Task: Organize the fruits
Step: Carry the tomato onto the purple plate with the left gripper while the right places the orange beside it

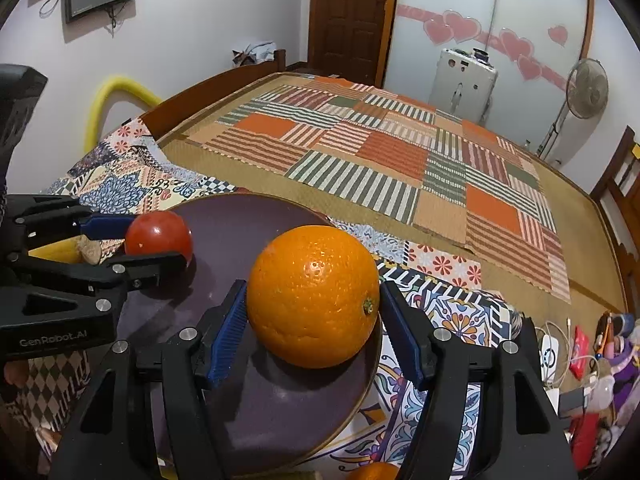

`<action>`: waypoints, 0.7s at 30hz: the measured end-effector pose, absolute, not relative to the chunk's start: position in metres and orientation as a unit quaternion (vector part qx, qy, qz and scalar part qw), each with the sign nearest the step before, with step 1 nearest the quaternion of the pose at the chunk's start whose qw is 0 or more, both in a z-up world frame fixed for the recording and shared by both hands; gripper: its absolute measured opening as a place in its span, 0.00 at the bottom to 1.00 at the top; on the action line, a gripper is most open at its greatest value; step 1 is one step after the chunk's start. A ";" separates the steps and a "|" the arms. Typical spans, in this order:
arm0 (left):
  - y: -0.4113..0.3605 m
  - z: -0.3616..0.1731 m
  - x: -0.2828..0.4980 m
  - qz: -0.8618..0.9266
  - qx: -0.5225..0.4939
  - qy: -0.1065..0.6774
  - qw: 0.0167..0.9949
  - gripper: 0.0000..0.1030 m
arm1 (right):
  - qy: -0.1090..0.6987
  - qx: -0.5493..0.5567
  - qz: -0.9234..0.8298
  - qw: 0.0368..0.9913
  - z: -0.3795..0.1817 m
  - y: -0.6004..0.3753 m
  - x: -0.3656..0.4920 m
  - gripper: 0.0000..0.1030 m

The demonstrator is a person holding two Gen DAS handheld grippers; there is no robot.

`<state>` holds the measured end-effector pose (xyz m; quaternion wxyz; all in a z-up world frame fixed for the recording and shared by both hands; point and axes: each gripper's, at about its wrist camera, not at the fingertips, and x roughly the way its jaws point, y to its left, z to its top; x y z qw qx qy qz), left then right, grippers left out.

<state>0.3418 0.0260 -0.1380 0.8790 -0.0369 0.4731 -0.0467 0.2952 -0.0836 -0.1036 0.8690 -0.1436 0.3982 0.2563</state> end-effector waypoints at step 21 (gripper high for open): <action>0.027 -0.098 0.293 -0.037 0.024 0.400 0.916 0.65 | 0.363 -0.118 0.276 0.882 -0.084 -0.091 0.262 0.65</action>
